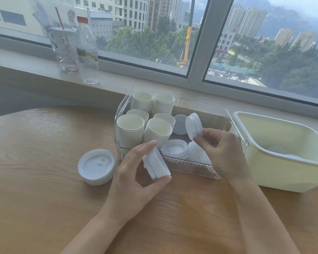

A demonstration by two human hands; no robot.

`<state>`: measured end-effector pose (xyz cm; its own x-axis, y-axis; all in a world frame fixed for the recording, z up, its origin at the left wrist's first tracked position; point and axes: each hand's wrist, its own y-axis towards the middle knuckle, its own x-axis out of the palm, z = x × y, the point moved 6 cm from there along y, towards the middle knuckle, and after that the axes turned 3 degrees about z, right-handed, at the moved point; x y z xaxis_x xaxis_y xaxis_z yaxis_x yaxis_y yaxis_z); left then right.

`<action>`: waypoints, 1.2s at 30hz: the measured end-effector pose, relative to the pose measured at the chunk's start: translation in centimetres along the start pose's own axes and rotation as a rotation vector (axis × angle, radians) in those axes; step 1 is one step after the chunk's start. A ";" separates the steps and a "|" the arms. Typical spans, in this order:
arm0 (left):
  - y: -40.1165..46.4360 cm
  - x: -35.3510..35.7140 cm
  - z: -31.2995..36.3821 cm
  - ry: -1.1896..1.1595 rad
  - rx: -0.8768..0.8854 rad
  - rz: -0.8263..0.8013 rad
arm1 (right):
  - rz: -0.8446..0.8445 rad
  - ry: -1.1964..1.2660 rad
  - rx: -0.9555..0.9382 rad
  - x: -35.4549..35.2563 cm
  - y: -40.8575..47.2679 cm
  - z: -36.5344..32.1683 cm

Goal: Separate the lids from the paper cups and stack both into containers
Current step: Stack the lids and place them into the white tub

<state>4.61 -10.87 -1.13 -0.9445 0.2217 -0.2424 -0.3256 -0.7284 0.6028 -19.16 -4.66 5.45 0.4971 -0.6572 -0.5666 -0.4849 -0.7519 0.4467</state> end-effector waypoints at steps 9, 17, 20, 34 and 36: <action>0.1 -0.3 -0.3 -0.088 -0.060 0.045 | -0.399 0.159 -0.205 1.2 -2.0 -5.5; 0.1 -0.4 -0.4 -0.123 -0.074 0.046 | -0.612 0.134 -0.252 3.4 -2.9 -5.5; 0.1 -0.3 -0.4 -0.124 -0.064 0.048 | -0.676 0.183 -0.205 4.0 -3.2 -5.3; 0.2 0.1 1.5 -0.078 0.122 -0.014 | -0.652 0.140 -0.138 3.4 -2.7 -4.4; 0.1 0.2 1.5 -0.064 0.126 -0.010 | -0.641 0.117 -0.135 3.6 -2.7 -4.1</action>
<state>4.33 -9.95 0.03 -0.9407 0.2722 -0.2024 -0.3340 -0.6396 0.6923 -13.05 -5.20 5.02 0.7356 -0.0735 -0.6734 0.0235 -0.9907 0.1339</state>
